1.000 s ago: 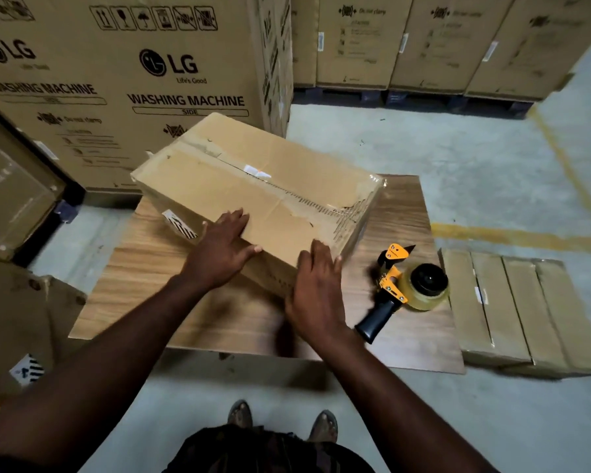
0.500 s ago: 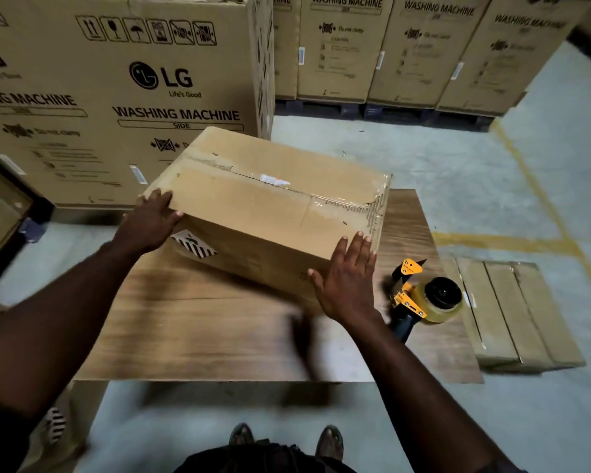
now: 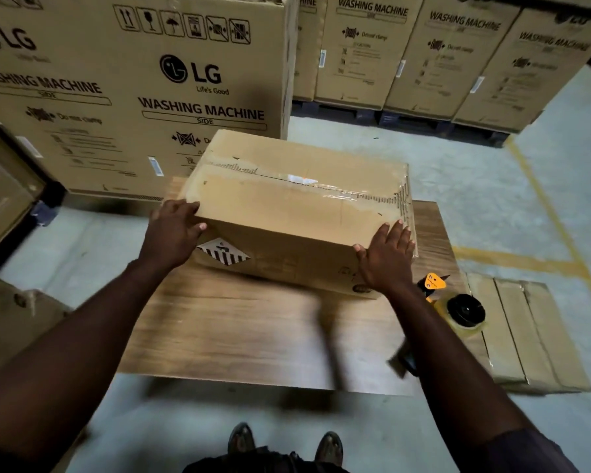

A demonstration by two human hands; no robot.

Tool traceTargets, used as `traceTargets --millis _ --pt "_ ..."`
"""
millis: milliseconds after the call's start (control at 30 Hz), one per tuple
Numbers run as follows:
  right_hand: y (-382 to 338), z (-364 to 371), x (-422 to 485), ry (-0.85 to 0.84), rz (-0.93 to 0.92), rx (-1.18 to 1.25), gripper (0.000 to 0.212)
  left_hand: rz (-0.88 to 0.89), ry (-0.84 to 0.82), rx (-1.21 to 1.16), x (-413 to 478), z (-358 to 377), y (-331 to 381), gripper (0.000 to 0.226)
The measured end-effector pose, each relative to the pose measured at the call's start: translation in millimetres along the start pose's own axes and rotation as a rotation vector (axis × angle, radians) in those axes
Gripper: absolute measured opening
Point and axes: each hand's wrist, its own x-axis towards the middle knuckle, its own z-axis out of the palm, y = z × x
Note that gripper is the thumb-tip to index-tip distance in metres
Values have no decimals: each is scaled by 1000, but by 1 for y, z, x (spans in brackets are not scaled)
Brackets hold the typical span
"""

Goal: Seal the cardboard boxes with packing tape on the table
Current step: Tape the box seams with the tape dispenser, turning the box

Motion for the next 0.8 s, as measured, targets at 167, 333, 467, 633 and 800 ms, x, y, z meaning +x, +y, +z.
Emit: traceTargets --millis 167,333,467,633,800 --pt "14 -21 48 -77 -59 -35 74 -20 14 -19 -43 -7 14 48" --pt "-3 -34 78 15 18 -34 23 6 -50 -8 -81 -4 40 52" --pt "-69 -19 55 -12 -47 73 40 -10 -61 16 -89 4 35 65" --pt "-138 21 -2 -112 -175 187 83 -21 -137 -85 -91 22 32 94" --pt "-132 25 -2 -78 -202 161 92 -61 -85 -140 -96 23 51 86"
